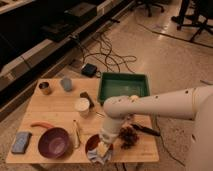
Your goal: Wipe red bowl with towel
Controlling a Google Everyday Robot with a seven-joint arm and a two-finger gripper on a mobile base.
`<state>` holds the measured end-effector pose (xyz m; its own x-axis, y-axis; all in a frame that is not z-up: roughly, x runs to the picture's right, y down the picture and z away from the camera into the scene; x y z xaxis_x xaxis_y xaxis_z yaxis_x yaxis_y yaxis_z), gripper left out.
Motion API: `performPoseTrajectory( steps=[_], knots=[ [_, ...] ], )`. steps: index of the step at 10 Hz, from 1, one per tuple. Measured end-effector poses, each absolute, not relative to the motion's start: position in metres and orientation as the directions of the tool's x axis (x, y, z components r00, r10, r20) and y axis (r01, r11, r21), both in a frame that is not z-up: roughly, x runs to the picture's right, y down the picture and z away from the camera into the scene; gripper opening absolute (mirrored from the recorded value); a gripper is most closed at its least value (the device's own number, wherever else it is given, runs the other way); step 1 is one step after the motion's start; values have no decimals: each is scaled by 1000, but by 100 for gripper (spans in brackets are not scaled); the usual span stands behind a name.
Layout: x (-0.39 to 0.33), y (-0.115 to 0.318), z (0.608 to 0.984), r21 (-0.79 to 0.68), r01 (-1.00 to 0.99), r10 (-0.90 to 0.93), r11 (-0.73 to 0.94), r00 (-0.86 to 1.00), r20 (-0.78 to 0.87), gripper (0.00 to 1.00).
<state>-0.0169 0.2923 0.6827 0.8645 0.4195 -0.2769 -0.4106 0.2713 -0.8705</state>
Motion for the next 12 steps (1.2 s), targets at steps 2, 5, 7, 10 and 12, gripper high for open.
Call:
performPoseTrajectory(
  steps=[2,5,7,10,12],
  knots=[
    [-12,288,690,-858,-432,422,279,857,-294,0],
    [-13,272,699,-840,-448,422,306,855,-302,0],
    [-13,263,703,-832,-454,418,320,855,-305,0],
    [-19,247,711,-823,-454,403,343,862,-307,0],
    [-31,240,717,-822,-444,387,355,871,-303,0]
  ],
)
